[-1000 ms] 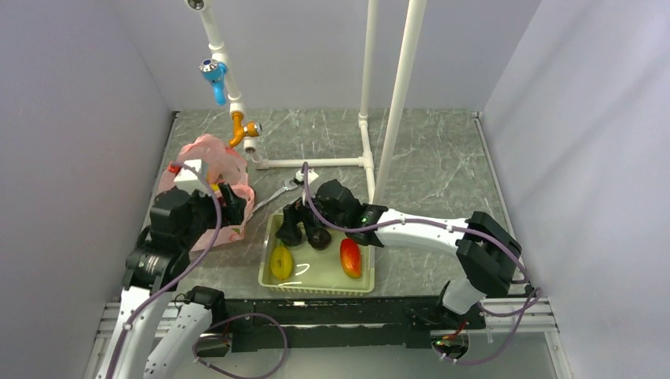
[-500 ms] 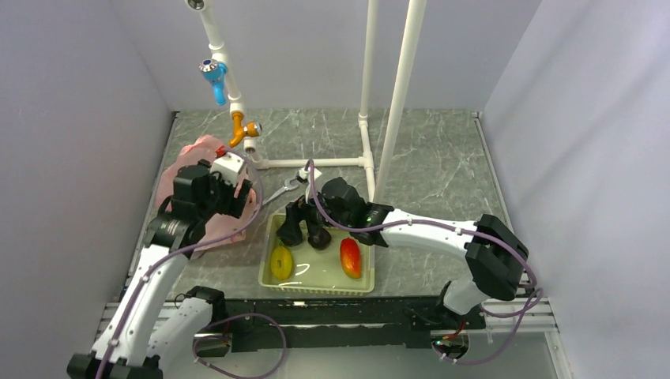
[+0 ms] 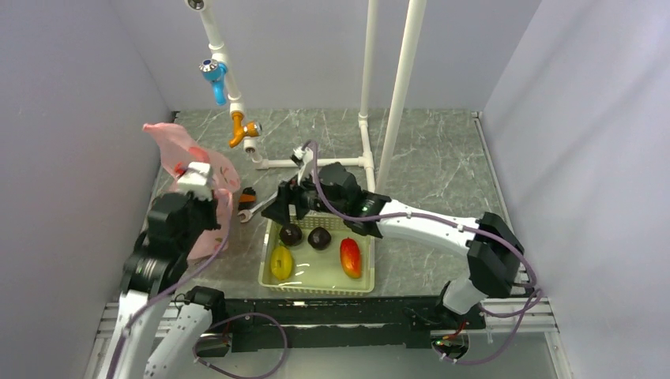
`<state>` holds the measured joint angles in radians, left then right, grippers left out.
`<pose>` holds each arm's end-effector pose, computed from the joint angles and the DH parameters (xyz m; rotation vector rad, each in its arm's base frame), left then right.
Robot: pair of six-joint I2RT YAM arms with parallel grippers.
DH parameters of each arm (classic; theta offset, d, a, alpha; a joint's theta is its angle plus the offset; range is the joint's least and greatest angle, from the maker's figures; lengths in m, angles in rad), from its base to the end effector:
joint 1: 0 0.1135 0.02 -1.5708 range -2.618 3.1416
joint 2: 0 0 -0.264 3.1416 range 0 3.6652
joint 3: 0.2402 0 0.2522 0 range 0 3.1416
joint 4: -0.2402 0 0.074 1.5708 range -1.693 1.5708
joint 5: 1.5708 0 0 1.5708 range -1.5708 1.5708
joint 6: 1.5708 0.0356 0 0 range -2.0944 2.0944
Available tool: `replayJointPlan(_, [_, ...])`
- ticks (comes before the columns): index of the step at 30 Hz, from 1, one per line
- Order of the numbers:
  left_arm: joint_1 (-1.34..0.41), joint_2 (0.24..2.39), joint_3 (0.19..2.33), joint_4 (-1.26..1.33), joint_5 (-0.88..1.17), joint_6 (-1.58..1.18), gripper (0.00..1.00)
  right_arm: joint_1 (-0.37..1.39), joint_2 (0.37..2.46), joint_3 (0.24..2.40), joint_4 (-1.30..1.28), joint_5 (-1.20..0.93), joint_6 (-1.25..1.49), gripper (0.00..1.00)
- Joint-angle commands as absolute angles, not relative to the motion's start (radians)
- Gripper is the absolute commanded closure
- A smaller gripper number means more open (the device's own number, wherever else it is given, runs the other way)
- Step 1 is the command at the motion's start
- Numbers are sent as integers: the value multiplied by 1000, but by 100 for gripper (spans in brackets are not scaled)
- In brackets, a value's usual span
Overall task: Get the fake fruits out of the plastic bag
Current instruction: Adjust the plastic bag at the center of the board.
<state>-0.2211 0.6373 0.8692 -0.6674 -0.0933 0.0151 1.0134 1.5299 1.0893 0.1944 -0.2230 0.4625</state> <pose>0.1292 -0.0256 0.3391 0.1769 1.9967 -0.0383 0.1847 0.3112 0.3006 -0.7080 1.8667 1.2082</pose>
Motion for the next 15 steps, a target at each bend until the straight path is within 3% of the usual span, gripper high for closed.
replayJointPlan(1, [-223,429,860,-822,-146,-285,97,1031,1630,1257,343,-280,527,30])
replayJointPlan(3, [-224,351,852,-831,-153,-343,89,1051,1694,1345,332,-295,517,30])
replayJointPlan(6, [-223,279,848,-795,-132,-347,83,1074,1763,1452,291,-294,503,19])
replayJointPlan(8, [-223,288,867,-826,-142,-386,87,1086,1792,1500,278,-287,502,11])
replayJointPlan(11, [-223,320,894,-906,-147,-415,93,1103,1836,1558,220,-259,488,10])
replayJointPlan(12, [-224,328,907,-934,-159,-426,99,1110,1841,1566,195,-213,476,9])
replayJointPlan(15, [-223,323,945,-1010,-212,-466,100,1172,1841,1610,58,90,413,10])
